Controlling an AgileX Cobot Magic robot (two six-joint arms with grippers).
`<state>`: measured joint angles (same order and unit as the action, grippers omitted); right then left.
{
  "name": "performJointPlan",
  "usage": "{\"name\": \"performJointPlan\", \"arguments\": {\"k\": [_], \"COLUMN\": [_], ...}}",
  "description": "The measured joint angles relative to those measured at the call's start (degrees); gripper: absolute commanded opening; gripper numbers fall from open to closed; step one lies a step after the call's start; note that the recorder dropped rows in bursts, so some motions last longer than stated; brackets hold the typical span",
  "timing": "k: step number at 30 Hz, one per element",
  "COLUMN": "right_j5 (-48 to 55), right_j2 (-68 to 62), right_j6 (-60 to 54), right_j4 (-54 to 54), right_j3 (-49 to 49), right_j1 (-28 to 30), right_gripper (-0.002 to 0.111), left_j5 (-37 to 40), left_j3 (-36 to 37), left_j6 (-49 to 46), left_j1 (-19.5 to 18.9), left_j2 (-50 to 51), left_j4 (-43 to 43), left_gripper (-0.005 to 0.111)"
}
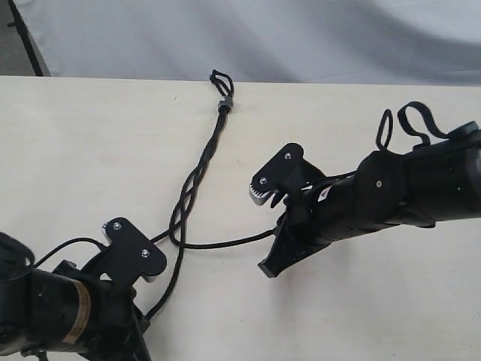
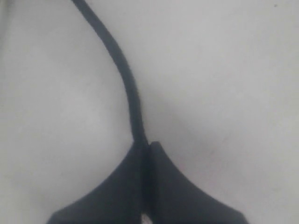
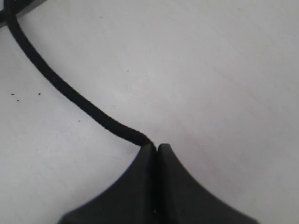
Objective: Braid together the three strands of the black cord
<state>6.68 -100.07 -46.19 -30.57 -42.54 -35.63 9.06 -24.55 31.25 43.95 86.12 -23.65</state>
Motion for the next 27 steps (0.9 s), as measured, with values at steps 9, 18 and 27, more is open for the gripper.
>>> {"name": "performJointPlan", "arguments": {"k": [9, 18, 27], "right_j5": [-0.26, -1.39, -0.44], "right_j2": [0.00, 0.00, 0.00], "right_j6": [-1.61, -2.22, -2.22], "right_j4": [0.16, 0.25, 0.25], "right_j3": [0.00, -0.24, -1.35], "right_j1": [0.97, 4.52, 4.58], "right_gripper": [0.000, 0.000, 0.000], "left_j5": [1.23, 4.64, 4.43], "left_j3": [2.39, 2.39, 2.39], "left_j6": [0.82, -0.04, -0.17], "left_j1": [0.00, 0.00, 0.00], "left_j2": [-10.63, -12.75, -12.75], "left_j4": [0.86, 3.67, 4.18], "left_gripper": [0.001, 0.001, 0.001]}}
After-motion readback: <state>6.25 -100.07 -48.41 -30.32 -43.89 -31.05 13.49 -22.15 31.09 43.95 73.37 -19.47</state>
